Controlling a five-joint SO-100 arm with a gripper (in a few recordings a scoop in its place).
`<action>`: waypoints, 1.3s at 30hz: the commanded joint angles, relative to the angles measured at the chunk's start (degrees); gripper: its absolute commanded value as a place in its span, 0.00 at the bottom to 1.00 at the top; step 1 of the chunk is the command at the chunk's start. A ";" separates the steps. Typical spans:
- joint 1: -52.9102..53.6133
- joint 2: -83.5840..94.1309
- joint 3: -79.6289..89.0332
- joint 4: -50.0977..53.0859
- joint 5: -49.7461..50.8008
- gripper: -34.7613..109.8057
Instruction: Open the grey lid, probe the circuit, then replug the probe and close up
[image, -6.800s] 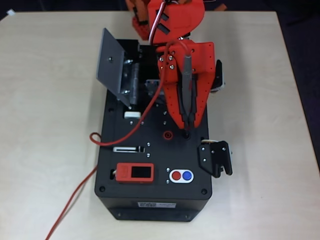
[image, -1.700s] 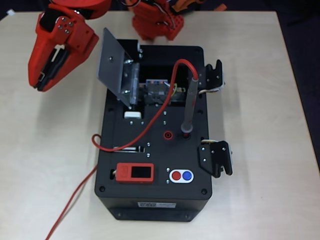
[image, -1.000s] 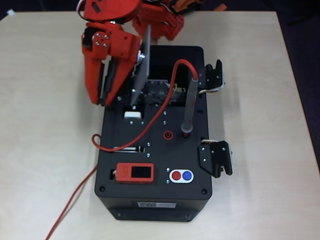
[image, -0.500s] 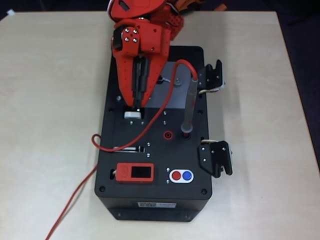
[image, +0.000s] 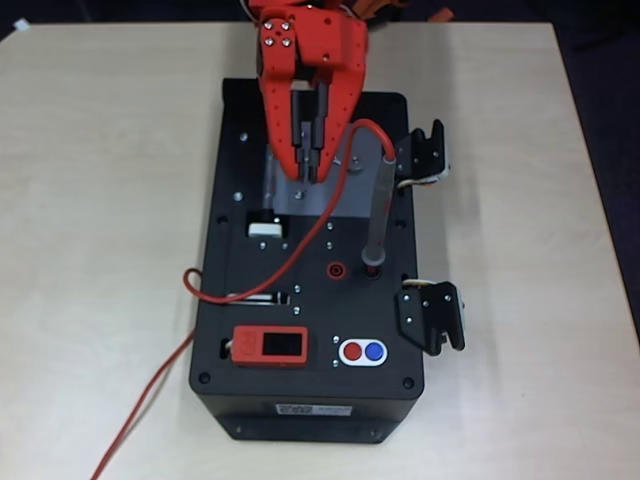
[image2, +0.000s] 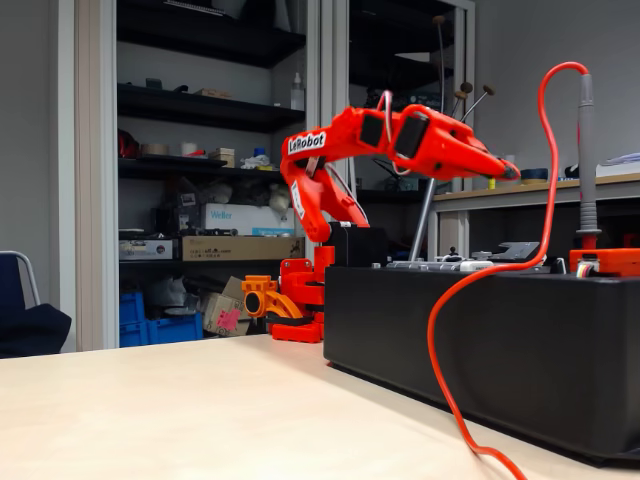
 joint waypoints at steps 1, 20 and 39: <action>0.26 7.91 3.34 -0.44 1.93 0.24; 0.26 47.11 28.48 6.50 1.58 0.24; -2.90 46.76 31.38 -26.19 30.85 0.24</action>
